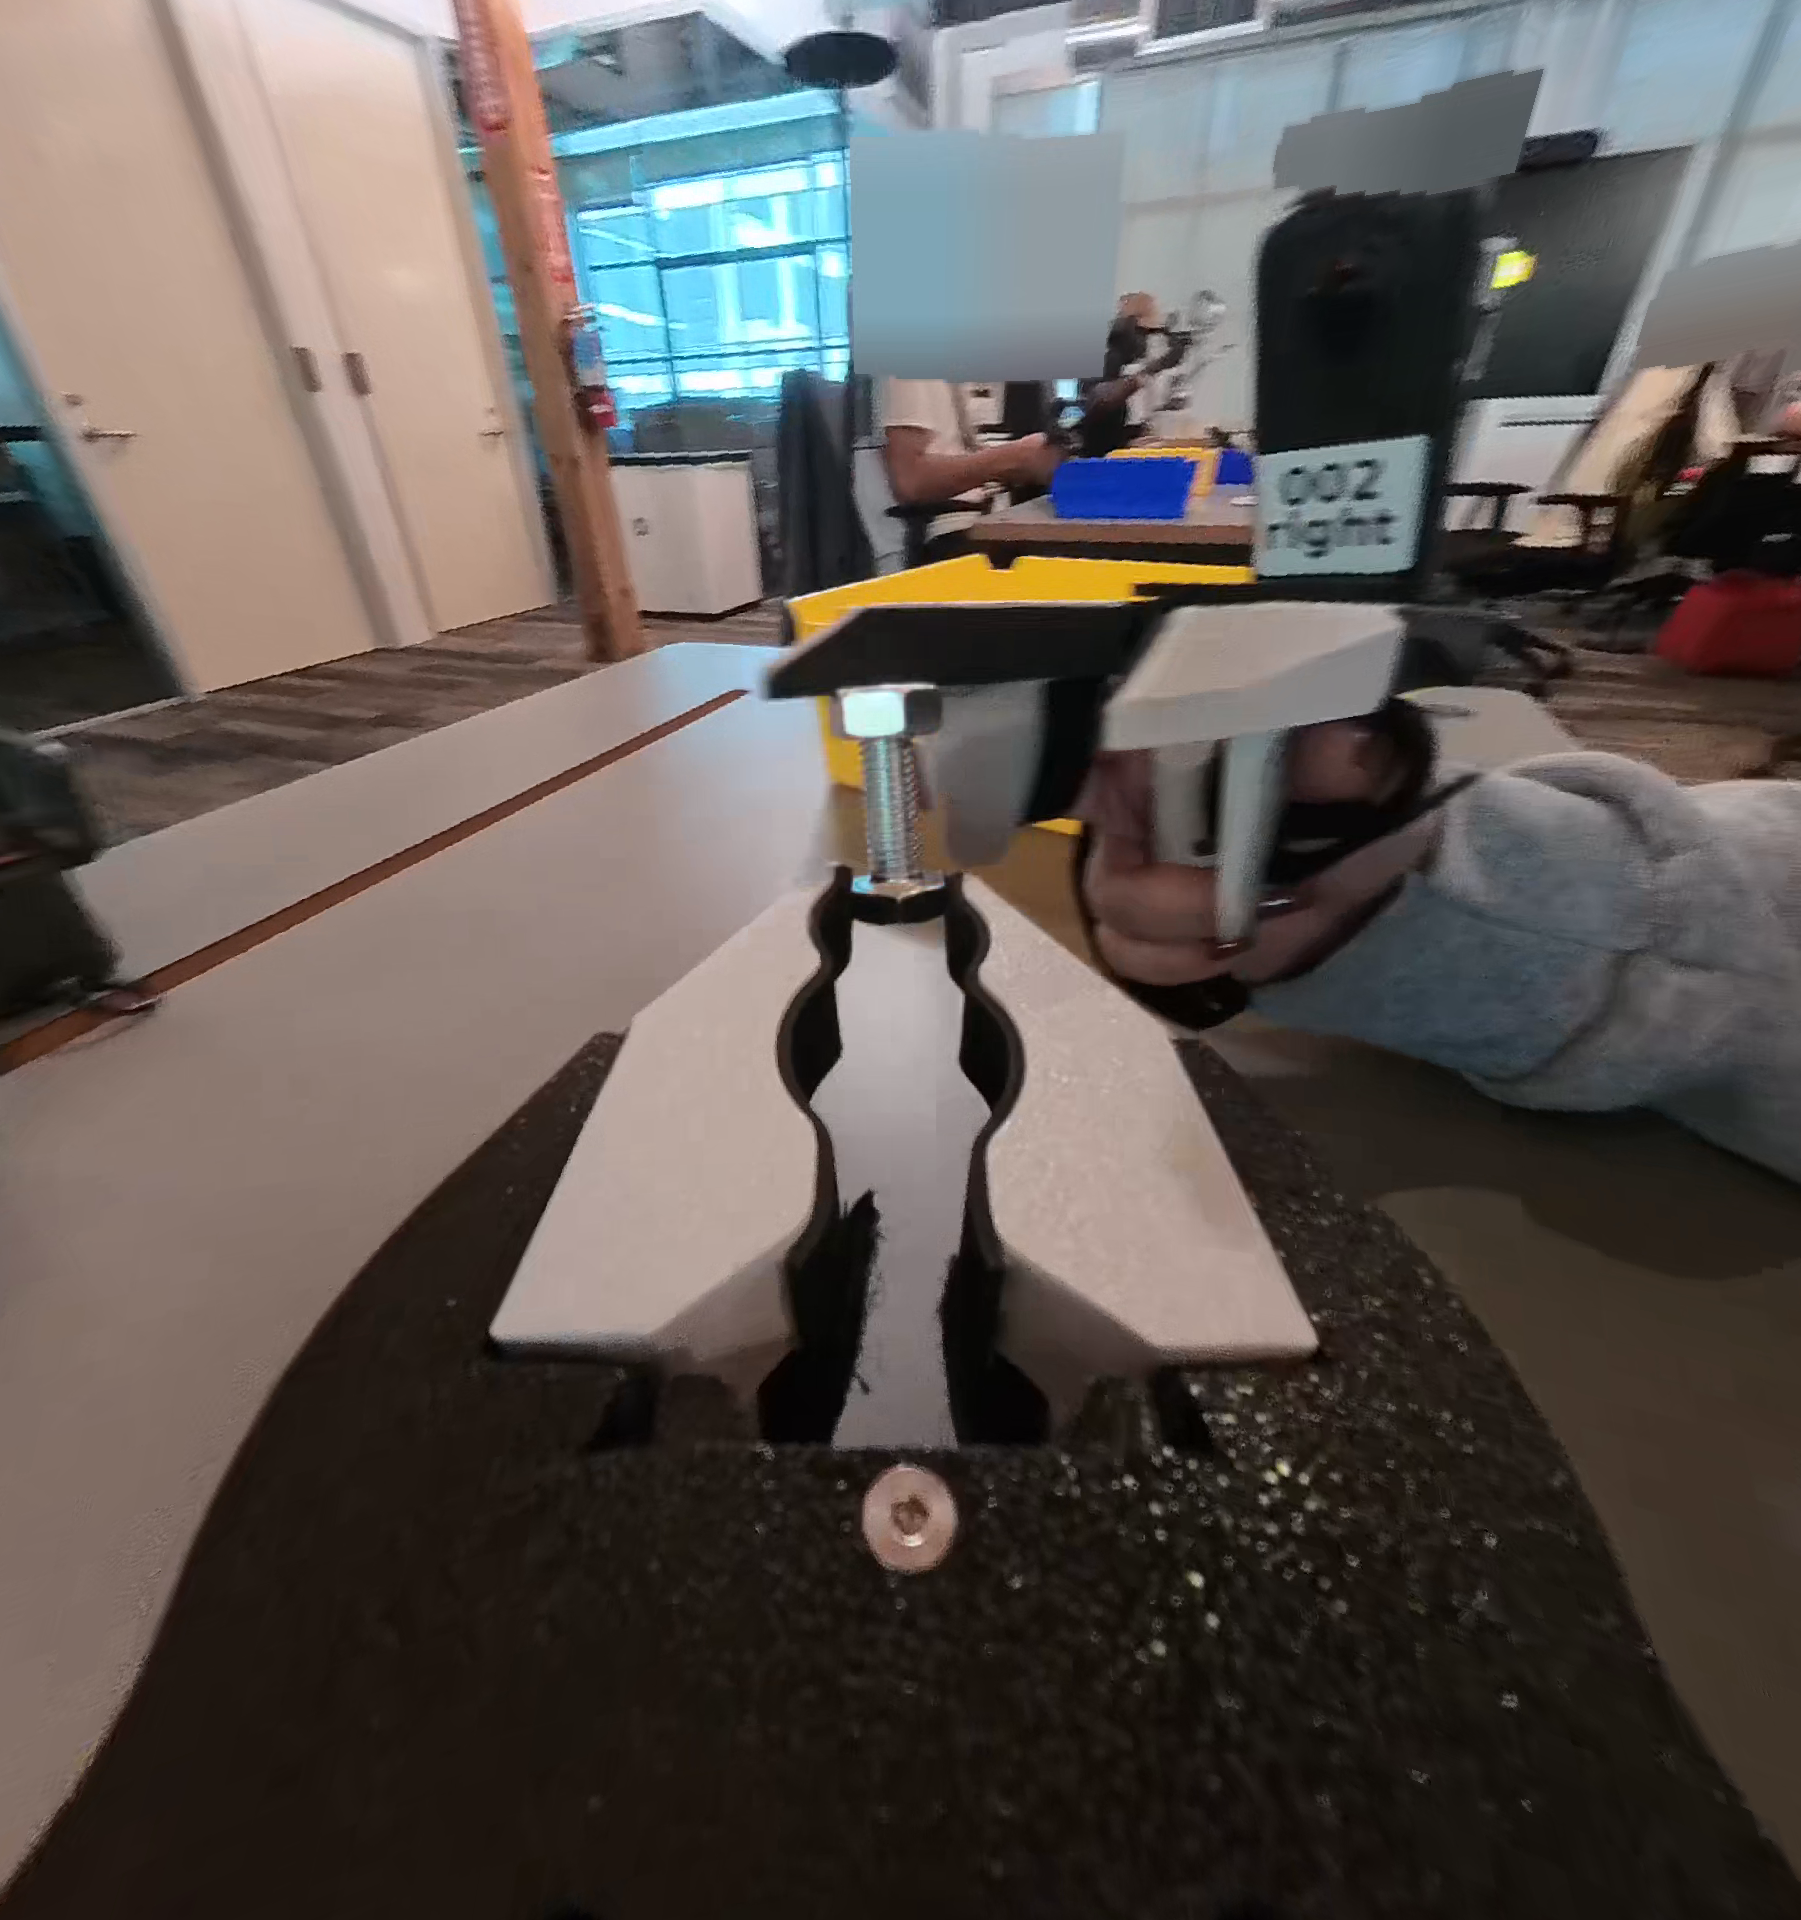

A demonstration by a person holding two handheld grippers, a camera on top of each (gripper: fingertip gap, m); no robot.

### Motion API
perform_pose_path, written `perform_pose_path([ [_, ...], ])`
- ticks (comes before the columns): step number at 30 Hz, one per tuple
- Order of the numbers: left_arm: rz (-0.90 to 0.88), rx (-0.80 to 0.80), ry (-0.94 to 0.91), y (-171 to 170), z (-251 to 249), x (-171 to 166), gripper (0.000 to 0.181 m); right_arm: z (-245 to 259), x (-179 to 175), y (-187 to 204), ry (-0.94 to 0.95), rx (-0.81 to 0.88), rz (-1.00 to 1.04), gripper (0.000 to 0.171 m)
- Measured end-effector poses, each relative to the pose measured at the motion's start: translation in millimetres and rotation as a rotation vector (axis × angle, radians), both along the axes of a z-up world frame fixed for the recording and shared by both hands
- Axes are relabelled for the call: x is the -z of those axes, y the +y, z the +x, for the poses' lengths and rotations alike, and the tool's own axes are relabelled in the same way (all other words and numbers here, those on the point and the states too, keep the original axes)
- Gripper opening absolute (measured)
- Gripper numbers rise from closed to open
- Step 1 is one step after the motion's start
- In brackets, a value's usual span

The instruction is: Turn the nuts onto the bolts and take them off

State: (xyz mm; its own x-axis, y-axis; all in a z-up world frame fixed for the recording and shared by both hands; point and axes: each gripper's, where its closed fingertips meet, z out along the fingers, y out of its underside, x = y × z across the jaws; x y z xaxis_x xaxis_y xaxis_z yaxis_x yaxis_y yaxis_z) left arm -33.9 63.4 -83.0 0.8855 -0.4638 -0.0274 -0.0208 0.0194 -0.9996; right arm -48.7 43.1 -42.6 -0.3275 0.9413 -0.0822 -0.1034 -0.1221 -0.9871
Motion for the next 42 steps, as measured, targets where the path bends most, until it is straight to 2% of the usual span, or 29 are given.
perform_pose_path([
  [6,-0.004,0.093,-0.018,-2,21,0,0.015,-3,1,-12,0.016,-0.053,-0.017,0.059],
  [10,-0.009,-0.025,-0.067,0,-9,-2,0.015,-1,4,-6,0.012,-0.025,-0.015,0.053],
  [11,-0.01,-0.06,-0.093,0,-19,-3,0.015,1,4,-3,0.015,-0.024,-0.027,0.049],
  [12,-0.012,-0.077,-0.105,0,-25,-3,0.015,4,3,-2,0.027,-0.039,-0.034,0.039],
  [16,-0.009,0.031,-0.042,-3,2,-2,0.015,2,-1,5,0.05,-0.001,-0.063,0.051],
  [20,-0.03,0.111,-0.015,-2,26,3,0.015,-2,3,-8,0.029,-0.058,-0.065,0.059],
  [24,-0.028,0.067,-0.038,-2,13,1,0.015,-2,5,-16,0.022,-0.08,-0.042,0.057],
  [26,-0.03,-0.014,-0.051,-1,-6,1,0.015,-2,8,-11,0.012,-0.058,-0.037,0.058],
  [27,-0.03,-0.051,-0.075,-1,-17,0,0.015,-1,9,-8,0.011,-0.057,-0.041,0.055],
  [28,-0.035,-0.092,-0.097,0,-28,0,0.015,2,8,-8,0.017,-0.078,-0.045,0.044],
  [29,-0.031,-0.106,-0.112,-1,-34,-1,0.016,4,6,-7,0.024,-0.084,-0.057,0.042],
  [31,-0.026,-0.079,-0.087,-2,-28,-1,0.015,-1,7,4,0.022,-0.017,-0.077,0.058],
  [34,-0.049,0.026,-0.027,0,1,5,0.015,-4,9,1,0.017,-0.023,-0.087,0.063],
  [38,-0.062,0.099,-0.015,-1,20,8,0.015,-7,13,-9,0.003,-0.048,-0.066,0.064],
  [42,-0.052,0.093,-0.049,-2,15,4,0.015,-7,12,-14,0.019,-0.055,-0.044,0.054],
])
